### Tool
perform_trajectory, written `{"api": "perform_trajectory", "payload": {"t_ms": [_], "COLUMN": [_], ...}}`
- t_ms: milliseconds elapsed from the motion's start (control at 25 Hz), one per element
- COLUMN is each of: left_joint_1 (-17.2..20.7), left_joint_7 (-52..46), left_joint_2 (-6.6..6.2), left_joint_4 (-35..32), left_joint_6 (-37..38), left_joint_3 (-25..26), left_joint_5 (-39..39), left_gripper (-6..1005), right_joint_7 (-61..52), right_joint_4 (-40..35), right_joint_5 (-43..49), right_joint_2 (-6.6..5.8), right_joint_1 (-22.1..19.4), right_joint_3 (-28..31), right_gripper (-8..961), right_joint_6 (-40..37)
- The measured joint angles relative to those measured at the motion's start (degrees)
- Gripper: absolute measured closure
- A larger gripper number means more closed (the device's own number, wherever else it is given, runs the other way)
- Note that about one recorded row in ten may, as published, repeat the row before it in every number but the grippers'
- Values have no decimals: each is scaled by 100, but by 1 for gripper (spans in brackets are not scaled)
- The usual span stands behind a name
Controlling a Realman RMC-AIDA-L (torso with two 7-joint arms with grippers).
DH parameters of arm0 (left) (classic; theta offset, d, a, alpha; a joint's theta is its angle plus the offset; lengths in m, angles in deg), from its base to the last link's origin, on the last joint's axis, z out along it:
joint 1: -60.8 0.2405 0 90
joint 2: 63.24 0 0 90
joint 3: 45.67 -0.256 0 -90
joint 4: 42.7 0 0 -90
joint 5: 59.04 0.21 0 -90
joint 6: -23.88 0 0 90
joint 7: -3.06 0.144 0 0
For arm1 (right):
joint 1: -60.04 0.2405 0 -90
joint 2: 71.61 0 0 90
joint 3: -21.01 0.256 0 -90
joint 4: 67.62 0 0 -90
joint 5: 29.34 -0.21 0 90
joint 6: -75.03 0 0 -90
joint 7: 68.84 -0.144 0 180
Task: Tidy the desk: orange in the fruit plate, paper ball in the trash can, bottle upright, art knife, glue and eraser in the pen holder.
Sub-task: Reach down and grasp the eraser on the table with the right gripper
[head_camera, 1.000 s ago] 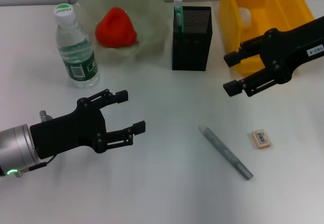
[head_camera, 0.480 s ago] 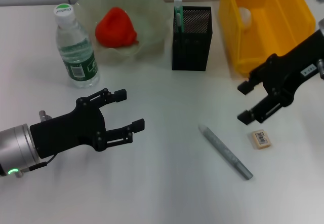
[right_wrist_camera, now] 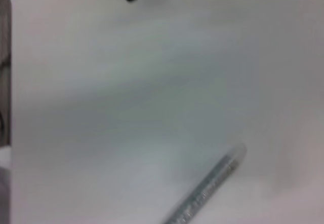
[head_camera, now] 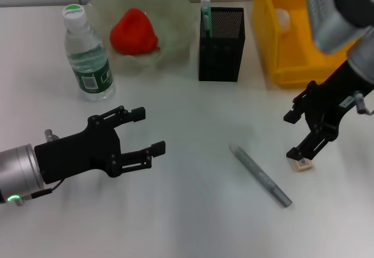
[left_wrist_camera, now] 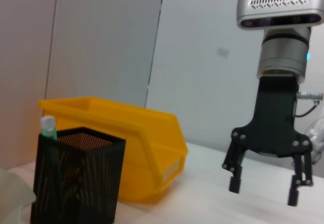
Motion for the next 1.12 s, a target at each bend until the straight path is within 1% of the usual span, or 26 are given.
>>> {"api": "perform_trajectory", "payload": {"t_ms": [120, 200, 400, 720, 840, 1120], "left_joint_1": [8, 12, 27, 11, 17, 17], "left_joint_7": [-15, -16, -30, -81, -81, -152], "left_joint_2": [-25, -29, 1, 10, 13, 10], "left_joint_4": [-22, -63, -152, -152, -151, -151], "left_joint_6": [37, 84, 103, 77, 105, 233], "left_joint_3": [-1, -5, -8, 41, 42, 16], "left_joint_5": [77, 143, 371, 377, 364, 376], "left_gripper": [140, 140, 139, 139, 139, 139], "right_joint_7": [135, 167, 170, 163, 180, 183], "right_joint_4": [-33, -33, -27, 6, 10, 0], "right_joint_5": [351, 473, 514, 662, 673, 650], "right_joint_2": [147, 190, 196, 207, 218, 227], "right_joint_1": [-22, -25, -25, -23, -41, -37], "right_joint_3": [-106, -218, -564, -1029, -1307, -1464], "right_gripper": [137, 137, 137, 137, 137, 136], "right_joint_6": [128, 154, 173, 324, 430, 454]}}
